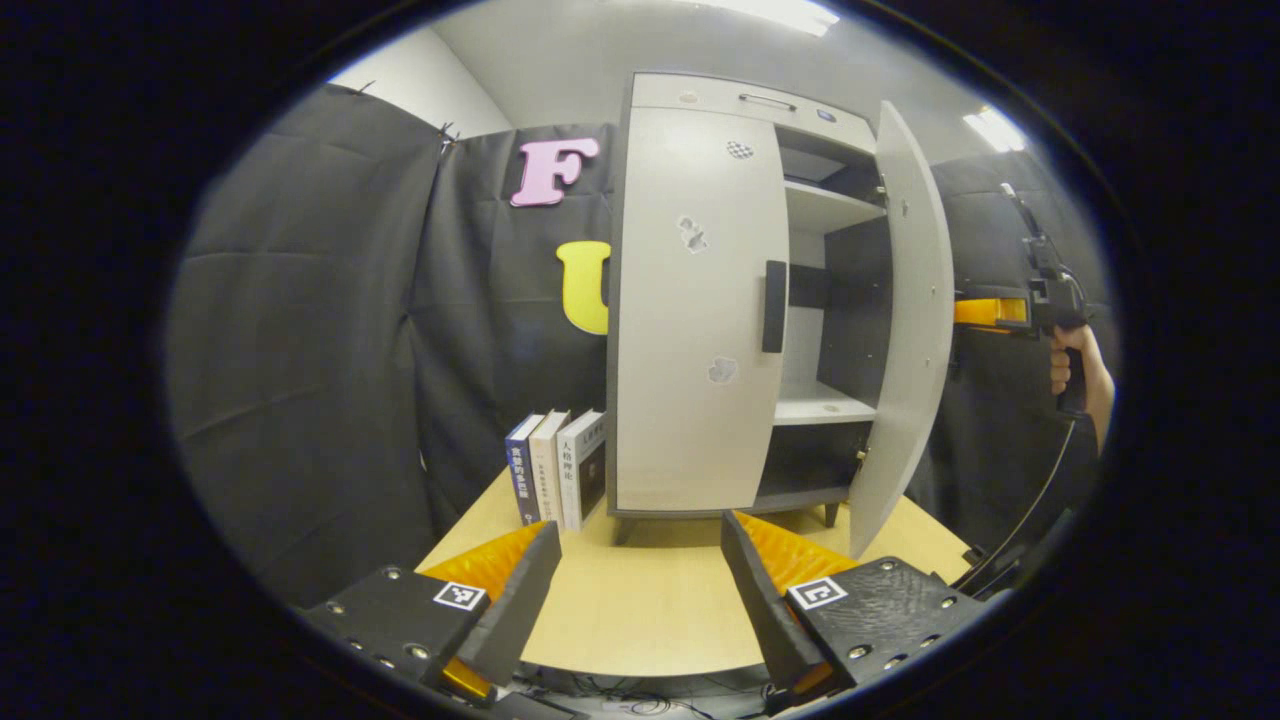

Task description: Open the right door of the double-door shoe cabinet with the right hand, and open the left door with the left hand.

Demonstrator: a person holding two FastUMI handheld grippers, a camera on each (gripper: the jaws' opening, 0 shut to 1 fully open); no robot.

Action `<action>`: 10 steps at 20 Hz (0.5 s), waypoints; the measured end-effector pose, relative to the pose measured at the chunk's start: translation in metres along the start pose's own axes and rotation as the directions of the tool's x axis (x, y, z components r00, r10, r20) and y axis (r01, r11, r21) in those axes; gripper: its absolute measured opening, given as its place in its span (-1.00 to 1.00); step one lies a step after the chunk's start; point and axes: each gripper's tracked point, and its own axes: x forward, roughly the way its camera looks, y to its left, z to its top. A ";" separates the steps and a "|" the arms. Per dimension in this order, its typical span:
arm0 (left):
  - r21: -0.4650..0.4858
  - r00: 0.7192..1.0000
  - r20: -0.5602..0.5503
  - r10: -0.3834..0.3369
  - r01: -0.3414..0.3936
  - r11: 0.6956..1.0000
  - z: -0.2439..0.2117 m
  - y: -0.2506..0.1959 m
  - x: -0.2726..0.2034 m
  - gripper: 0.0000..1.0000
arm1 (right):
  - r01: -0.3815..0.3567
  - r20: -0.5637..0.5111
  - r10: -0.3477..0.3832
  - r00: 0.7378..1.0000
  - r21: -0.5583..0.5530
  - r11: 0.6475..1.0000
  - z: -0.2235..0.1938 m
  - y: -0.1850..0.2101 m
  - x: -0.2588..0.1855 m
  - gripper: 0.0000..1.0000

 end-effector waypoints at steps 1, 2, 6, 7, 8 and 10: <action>-0.003 1.000 0.000 -0.002 0.002 1.000 -0.001 -0.002 0.001 0.83 | 0.003 0.002 -0.003 1.000 0.008 1.000 0.001 -0.005 -0.002 -0.87; -0.008 1.000 -0.001 -0.002 0.002 1.000 -0.001 -0.004 0.002 0.84 | 0.008 0.002 -0.008 1.000 0.015 1.000 0.001 -0.010 -0.004 -0.87; -0.013 1.000 -0.017 -0.015 0.015 1.000 -0.007 -0.013 0.005 0.84 | 0.045 -0.003 -0.045 0.999 0.023 0.999 0.002 -0.027 -0.013 -0.88; -0.009 1.000 -0.018 -0.013 0.013 1.000 -0.008 -0.013 0.005 0.87 | 0.051 -0.002 -0.051 0.999 0.021 0.998 0.003 -0.032 -0.016 -0.87; -0.007 1.000 -0.021 -0.013 0.012 1.000 -0.009 -0.014 0.005 0.87 | 0.050 -0.005 -0.050 0.999 0.019 0.999 0.004 -0.038 -0.017 -0.87; -0.014 1.000 -0.023 -0.016 0.016 1.000 -0.008 -0.018 0.005 0.87 | 0.040 -0.016 -0.040 0.999 0.018 0.999 0.005 -0.053 -0.021 -0.88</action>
